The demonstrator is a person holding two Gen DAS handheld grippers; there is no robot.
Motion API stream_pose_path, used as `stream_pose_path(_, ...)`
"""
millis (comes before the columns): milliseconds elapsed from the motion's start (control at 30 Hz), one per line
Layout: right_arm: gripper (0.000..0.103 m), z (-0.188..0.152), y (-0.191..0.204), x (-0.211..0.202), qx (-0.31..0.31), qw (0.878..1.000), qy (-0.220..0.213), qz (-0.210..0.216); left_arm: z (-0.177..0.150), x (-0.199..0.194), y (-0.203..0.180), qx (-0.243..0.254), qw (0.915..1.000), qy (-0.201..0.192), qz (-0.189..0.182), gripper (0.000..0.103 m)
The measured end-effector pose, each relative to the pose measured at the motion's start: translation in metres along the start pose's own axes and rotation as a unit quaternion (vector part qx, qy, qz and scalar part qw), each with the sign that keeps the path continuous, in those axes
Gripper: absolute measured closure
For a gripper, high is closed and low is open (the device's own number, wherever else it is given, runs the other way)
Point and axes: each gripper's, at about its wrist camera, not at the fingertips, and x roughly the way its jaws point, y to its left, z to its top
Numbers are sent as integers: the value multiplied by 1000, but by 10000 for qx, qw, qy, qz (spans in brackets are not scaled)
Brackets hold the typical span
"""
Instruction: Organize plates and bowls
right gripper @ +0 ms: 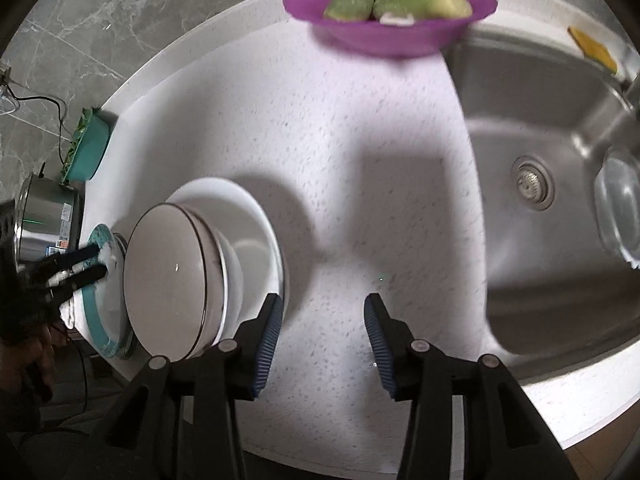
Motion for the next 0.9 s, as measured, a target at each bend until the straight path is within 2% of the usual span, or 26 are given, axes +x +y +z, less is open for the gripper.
stream_pose_path(167, 56, 2, 8, 12, -168, 9997, 138, 78, -25, 17, -17, -11, 9992, 289, -292, 37)
stream_pose_path(400, 56, 10, 8, 23, -481, 9984, 285, 71, -39, 23, -11, -428, 9986, 218, -229, 36)
stream_pose_path(733, 56, 19, 10, 32, -908, 9949, 402, 163, -48, 28, -35, -730, 9968, 88, -300, 34)
stream_pose_path(900, 56, 26, 11, 37, -1050, 9935, 374, 224, -47, 40, -41, -889, 9958, 156, -128, 35)
